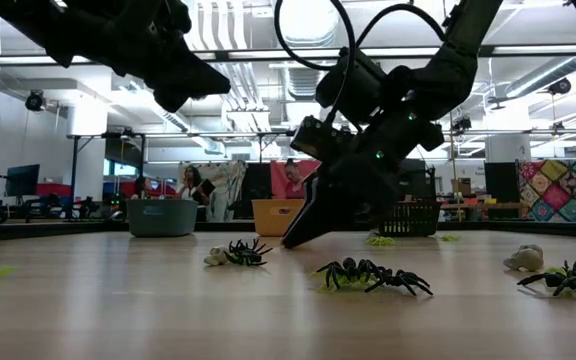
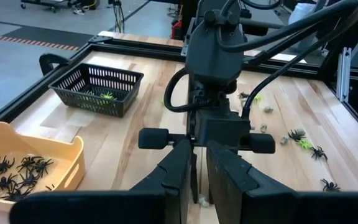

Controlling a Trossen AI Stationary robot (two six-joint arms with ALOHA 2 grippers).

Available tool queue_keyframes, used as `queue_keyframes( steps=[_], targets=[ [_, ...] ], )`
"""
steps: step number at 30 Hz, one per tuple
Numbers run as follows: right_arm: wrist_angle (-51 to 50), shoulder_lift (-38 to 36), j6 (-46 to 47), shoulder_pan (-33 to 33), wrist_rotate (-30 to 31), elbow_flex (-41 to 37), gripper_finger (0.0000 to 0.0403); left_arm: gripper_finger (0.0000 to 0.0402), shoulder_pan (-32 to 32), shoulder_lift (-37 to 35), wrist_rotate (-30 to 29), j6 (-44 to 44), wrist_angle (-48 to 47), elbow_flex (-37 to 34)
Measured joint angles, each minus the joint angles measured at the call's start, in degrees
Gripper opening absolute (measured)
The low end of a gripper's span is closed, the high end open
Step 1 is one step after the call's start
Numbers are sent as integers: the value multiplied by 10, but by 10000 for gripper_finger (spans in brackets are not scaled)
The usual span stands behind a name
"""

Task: Sort Halloween decoration
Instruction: Put the white skull toy into the blue bin

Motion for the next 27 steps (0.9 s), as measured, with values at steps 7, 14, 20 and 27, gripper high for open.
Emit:
queue_keyframes(
  steps=[7,14,20,27],
  targets=[
    [2,0,1,-1,0,0,32,36,0,0,0,2,3,0],
    [8,0,4,-1,-4,1,9,36,0,0,0,2,3,0],
    [31,0,19,-5,-15,7,8,36,0,-1,0,2,3,0],
    [29,-1,36,-20,-15,75,8,36,0,-44,0,6,5,1]
  ],
)
